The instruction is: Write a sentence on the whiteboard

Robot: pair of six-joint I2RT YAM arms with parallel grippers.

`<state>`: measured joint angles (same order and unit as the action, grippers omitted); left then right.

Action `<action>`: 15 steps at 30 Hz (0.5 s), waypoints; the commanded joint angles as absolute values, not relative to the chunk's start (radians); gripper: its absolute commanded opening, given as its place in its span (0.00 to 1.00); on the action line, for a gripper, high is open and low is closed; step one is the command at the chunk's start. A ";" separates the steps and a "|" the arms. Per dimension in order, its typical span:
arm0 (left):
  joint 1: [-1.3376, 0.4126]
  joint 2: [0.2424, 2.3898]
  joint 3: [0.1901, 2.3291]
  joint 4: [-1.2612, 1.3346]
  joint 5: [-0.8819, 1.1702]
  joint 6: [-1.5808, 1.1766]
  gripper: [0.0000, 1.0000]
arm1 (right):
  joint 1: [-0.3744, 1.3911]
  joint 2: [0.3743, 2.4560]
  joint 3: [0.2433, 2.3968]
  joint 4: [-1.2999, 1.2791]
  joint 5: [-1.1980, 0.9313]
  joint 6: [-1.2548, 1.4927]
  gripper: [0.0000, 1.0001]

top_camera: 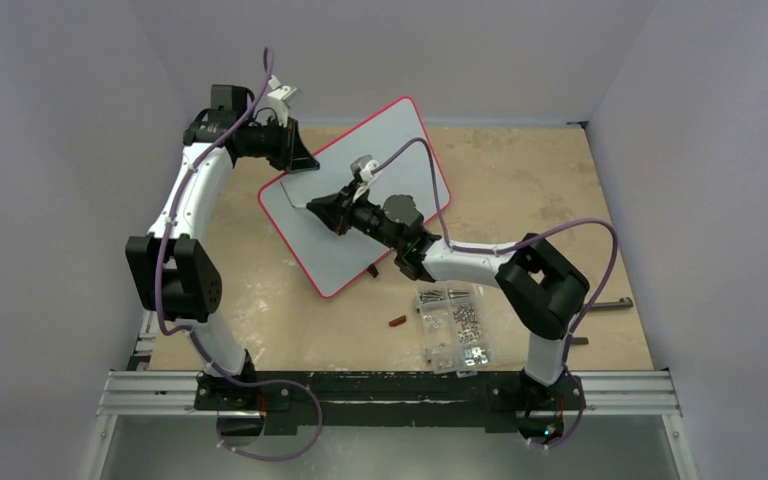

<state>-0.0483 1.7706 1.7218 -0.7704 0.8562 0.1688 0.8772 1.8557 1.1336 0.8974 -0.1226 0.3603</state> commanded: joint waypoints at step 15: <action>-0.101 1.769 1.739 -0.866 0.805 0.300 0.00 | 0.888 1.596 1.182 0.554 -0.195 0.312 0.00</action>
<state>-0.0689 1.7557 1.7241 -0.7761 0.8513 0.1772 0.8837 1.6840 1.0851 0.6605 -0.1455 0.3592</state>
